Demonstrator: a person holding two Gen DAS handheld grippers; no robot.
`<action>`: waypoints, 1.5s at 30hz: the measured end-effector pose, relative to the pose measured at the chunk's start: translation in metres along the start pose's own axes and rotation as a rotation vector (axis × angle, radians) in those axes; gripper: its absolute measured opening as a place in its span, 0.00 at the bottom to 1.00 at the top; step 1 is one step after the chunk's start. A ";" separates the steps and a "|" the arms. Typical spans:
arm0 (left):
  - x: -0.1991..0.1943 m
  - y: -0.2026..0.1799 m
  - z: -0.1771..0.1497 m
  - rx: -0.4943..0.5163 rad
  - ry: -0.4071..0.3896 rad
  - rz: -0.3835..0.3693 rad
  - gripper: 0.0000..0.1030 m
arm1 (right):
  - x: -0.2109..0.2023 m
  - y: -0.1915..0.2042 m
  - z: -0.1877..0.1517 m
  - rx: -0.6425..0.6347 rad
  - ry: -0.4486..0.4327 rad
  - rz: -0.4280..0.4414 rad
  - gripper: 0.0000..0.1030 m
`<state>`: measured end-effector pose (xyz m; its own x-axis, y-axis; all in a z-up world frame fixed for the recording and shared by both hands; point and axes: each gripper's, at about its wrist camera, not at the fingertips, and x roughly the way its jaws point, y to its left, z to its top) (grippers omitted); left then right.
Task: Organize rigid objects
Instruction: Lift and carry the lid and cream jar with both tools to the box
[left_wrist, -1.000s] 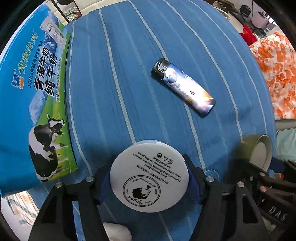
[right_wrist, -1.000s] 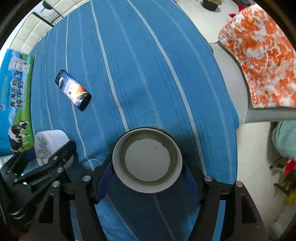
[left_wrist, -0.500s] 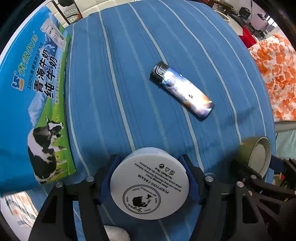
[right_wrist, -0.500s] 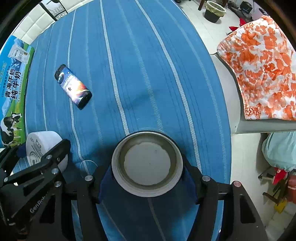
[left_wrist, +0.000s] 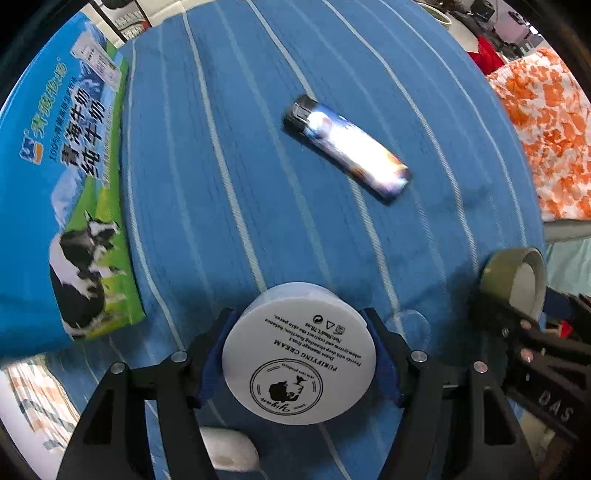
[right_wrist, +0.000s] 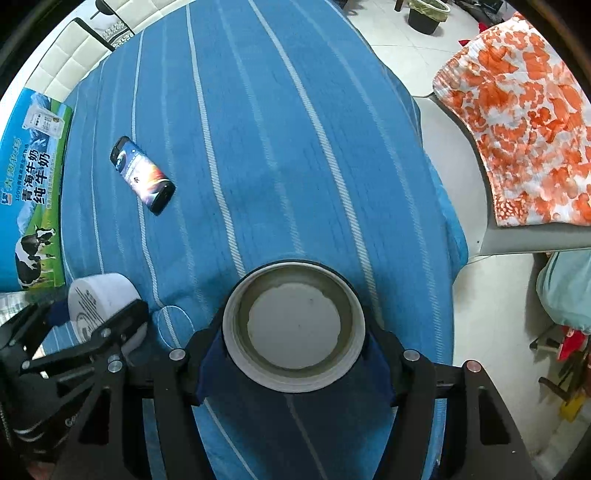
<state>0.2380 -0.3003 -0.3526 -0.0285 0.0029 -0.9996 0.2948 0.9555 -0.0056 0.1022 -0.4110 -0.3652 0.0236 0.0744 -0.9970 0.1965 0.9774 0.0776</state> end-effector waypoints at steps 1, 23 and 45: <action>0.002 -0.001 -0.003 -0.002 0.002 -0.006 0.68 | 0.001 -0.001 0.000 -0.001 0.002 -0.001 0.66; -0.005 -0.005 -0.041 0.018 -0.092 0.014 0.63 | -0.006 0.016 -0.008 -0.087 -0.074 -0.074 0.66; -0.136 0.081 -0.113 -0.011 -0.299 -0.030 0.63 | -0.104 0.092 -0.049 -0.221 -0.258 0.024 0.65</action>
<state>0.1580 -0.1898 -0.2140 0.2457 -0.1109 -0.9630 0.2879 0.9570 -0.0368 0.0699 -0.3190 -0.2546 0.2787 0.0732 -0.9576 -0.0239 0.9973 0.0692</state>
